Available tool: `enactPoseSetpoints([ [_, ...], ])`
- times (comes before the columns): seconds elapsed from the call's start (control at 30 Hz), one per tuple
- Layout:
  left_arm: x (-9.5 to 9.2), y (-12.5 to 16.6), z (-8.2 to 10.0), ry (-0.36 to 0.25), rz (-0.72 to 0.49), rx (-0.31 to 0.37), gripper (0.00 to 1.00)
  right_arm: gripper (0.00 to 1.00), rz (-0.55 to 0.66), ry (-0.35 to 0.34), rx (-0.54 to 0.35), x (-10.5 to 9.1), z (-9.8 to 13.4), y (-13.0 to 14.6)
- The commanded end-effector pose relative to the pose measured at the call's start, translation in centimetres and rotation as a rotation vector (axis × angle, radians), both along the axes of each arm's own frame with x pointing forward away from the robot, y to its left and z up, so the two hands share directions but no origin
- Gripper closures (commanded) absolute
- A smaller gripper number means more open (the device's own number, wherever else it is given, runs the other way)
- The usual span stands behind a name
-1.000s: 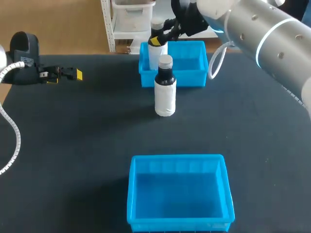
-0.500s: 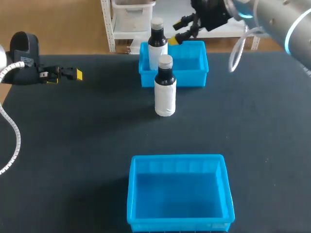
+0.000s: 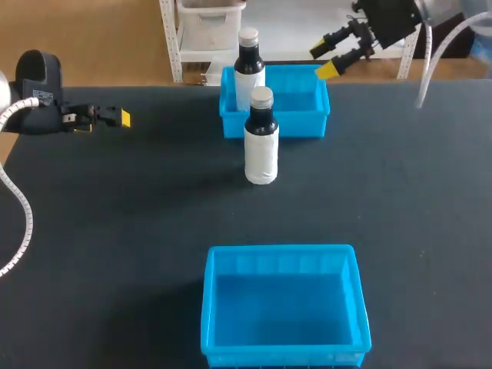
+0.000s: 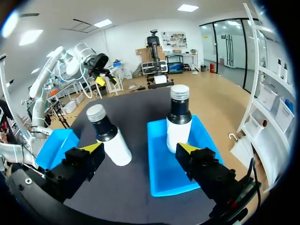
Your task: Pick up the bottle, and place it in the far bin if it is heavy, or in the near bin if it is light.
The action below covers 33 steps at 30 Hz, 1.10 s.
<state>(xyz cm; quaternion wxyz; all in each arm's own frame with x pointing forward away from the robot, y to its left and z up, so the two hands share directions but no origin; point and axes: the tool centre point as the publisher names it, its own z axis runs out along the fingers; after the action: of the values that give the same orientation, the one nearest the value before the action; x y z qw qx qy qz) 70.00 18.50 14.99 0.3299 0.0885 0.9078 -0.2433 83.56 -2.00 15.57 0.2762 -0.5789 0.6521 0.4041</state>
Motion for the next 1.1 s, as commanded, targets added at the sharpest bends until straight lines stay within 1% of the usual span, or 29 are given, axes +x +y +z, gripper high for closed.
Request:
enactPoseSetpoints([
  [0.03, 0.0, 0.0, 0.0, 0.0, 0.0, 0.0, 0.0, 0.0, -0.119, -0.074, -0.008, -4.2, -0.1, 0.2],
  [0.33, 0.0, 0.0, 0.0, 0.0, 0.0, 0.0, 0.0, 0.0, -0.108, -0.074, 0.012, -7.3, -1.4, 2.6],
  [0.57, 0.0, 0.0, 0.0, 0.0, 0.0, 0.0, 0.0, 0.0, -0.094, -0.071, 0.039, -8.8, -2.0, 4.6],
  [0.67, 0.0, 0.0, 0.0, 0.0, 0.0, 0.0, 0.0, 0.0, -0.09, -0.073, 0.03, -9.3, -2.0, 5.6],
  [0.77, 0.0, 0.0, 0.0, 0.0, 0.0, 0.0, 0.0, 0.0, -0.09, -0.078, 0.029, -9.6, -2.0, 6.2],
  [1.1, 0.0, 0.0, 0.0, 0.0, 0.0, 0.0, 0.0, 0.0, -0.06, -0.083, 0.043, -9.6, -2.1, 8.4],
])
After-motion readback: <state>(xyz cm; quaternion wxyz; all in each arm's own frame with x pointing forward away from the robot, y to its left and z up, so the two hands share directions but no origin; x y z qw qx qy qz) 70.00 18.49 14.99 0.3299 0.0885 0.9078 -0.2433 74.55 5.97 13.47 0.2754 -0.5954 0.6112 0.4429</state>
